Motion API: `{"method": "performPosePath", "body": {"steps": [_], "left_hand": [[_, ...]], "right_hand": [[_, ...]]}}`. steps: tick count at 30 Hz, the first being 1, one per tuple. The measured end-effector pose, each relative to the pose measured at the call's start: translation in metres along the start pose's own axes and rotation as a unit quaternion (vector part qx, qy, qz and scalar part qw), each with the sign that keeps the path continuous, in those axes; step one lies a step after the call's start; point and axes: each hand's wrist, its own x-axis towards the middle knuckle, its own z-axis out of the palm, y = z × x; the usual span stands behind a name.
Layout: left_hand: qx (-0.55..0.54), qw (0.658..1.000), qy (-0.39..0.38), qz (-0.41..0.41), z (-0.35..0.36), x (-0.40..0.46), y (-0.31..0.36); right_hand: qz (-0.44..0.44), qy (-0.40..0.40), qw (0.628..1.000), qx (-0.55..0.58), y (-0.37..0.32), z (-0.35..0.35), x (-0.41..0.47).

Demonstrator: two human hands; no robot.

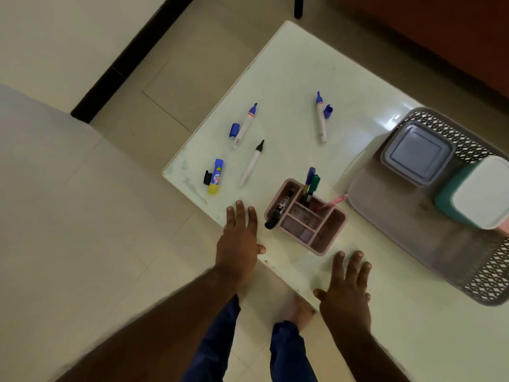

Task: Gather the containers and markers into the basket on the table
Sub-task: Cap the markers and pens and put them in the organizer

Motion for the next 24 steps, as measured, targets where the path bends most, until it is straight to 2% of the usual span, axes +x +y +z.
{"method": "performPosePath", "body": {"steps": [4,7,9,11,13,16,19,21,24], "left_hand": [[0.026,0.999,0.018,0.033,0.000,-0.003,-0.012],[-0.002,0.996,0.055,0.065,0.000,-0.010,-0.030],[-0.020,0.990,0.099,0.095,-0.005,-0.015,-0.048],[-0.047,0.974,0.177,0.130,-0.014,-0.014,-0.067],[-0.074,0.954,0.260,0.133,-0.030,-0.005,-0.087],[-0.084,0.932,0.341,0.093,-0.057,0.020,-0.112],[-0.069,0.931,0.352,0.066,-0.077,0.047,-0.128],[-0.063,0.942,0.325,0.051,-0.085,0.063,-0.130],[-0.039,0.959,0.278,0.028,-0.094,0.081,-0.129]], "right_hand": [[-0.002,0.013,1.000,-0.005,0.001,0.003,0.000],[0.003,0.016,1.000,-0.009,0.001,-0.002,-0.007],[-0.001,0.062,0.998,0.020,-0.011,-0.001,-0.020],[-0.066,0.187,0.978,0.059,-0.025,0.008,-0.040],[-0.165,0.283,0.940,0.093,-0.051,0.010,-0.059],[-0.254,0.259,0.915,0.176,-0.103,0.001,-0.067],[-0.273,0.237,0.903,0.233,-0.166,-0.019,-0.052],[-0.273,0.231,0.898,0.256,-0.204,-0.038,-0.034],[-0.226,0.270,0.901,0.255,-0.250,-0.077,0.007]]}}
